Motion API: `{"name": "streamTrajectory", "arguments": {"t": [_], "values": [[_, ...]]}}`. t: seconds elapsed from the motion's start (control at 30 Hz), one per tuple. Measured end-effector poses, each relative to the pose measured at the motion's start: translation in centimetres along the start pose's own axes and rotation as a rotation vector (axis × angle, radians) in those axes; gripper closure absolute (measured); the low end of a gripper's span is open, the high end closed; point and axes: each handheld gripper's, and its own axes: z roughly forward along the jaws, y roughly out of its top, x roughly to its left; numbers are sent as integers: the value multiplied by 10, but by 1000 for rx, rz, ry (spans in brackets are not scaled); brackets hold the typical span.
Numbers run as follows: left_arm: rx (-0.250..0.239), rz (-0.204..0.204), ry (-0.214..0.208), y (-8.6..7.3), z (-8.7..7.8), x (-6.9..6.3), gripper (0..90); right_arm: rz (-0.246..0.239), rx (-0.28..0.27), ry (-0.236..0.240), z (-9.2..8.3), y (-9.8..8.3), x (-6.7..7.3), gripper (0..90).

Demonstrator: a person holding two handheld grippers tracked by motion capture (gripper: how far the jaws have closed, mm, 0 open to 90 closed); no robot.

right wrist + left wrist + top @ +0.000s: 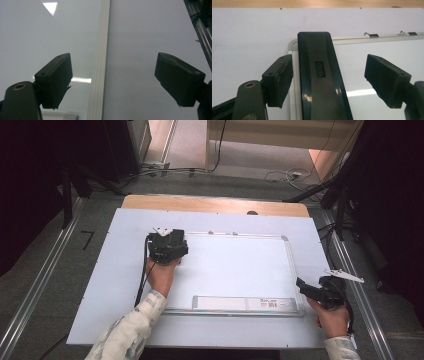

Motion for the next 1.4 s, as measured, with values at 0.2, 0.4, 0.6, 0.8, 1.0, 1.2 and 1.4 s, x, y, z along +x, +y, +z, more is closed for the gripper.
{"name": "streamTrajectory", "arguments": {"t": [0.2, 0.4, 0.6, 0.8, 1.0, 1.2, 1.4], "values": [[-15, 11, -21, -8, -16, 9, 212, 2, 2, -2, 0, -1, -1, 134], [-25, 12, -31, -19, -32, 21, 210, 1, -1, -6, -1, -1, -2, 134], [-41, 14, -39, -23, -48, 31, 210, 2, 3, -8, -1, -1, -1, 134], [-37, 2, -38, -29, -54, 41, 210, 2, 1, -8, -1, -1, -1, 134], [-35, 0, -30, -36, -65, 50, 210, 4, 0, -8, -1, -1, -2, 134], [-33, 2, -17, -43, -73, 59, 204, 2, 1, -9, -1, -1, -1, 134], [-30, -5, 6, -49, -79, 71, 202, 3, 3, -9, -1, -2, -1, 134]]}}
